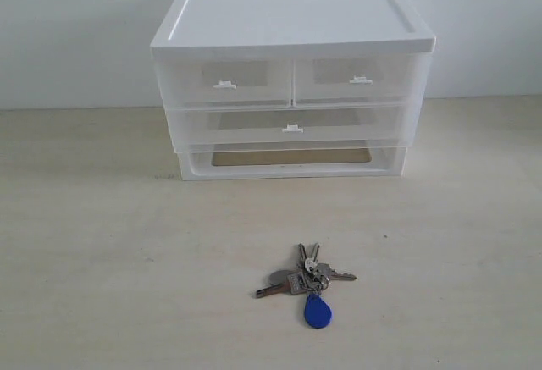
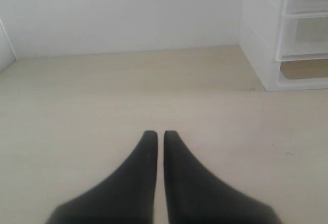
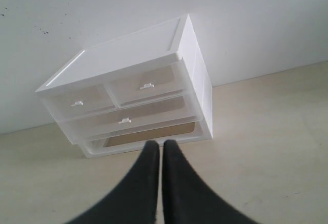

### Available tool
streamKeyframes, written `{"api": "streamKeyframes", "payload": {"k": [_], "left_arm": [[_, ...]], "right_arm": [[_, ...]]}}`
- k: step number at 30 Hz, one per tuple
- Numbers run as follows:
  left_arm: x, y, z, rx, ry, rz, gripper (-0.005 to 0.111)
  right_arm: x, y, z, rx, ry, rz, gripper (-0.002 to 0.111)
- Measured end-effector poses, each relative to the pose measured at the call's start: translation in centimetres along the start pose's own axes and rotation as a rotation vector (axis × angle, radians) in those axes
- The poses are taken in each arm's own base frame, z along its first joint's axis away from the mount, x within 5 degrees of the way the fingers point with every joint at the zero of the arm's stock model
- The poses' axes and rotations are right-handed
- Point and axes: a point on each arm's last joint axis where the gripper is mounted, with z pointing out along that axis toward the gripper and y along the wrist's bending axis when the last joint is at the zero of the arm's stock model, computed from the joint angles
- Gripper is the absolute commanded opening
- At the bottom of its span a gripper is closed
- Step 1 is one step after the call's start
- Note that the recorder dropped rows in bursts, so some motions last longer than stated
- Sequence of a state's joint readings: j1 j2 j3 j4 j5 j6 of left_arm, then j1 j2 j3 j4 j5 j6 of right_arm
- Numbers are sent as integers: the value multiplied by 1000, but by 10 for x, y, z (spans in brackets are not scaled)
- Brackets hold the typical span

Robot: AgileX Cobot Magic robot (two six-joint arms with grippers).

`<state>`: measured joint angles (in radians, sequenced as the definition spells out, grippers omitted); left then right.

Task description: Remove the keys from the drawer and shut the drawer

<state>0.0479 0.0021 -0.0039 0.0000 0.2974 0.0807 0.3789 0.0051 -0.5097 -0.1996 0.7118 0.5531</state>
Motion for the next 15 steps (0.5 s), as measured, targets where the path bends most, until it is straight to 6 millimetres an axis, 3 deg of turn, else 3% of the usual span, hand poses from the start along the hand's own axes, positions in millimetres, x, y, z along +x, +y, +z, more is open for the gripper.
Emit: {"api": "streamKeyframes", "payload": {"k": [15], "left_arm": [[0,0,0,-3,0,11,4]], "right_arm": [[0,0,0,0,0,0,0]]}}
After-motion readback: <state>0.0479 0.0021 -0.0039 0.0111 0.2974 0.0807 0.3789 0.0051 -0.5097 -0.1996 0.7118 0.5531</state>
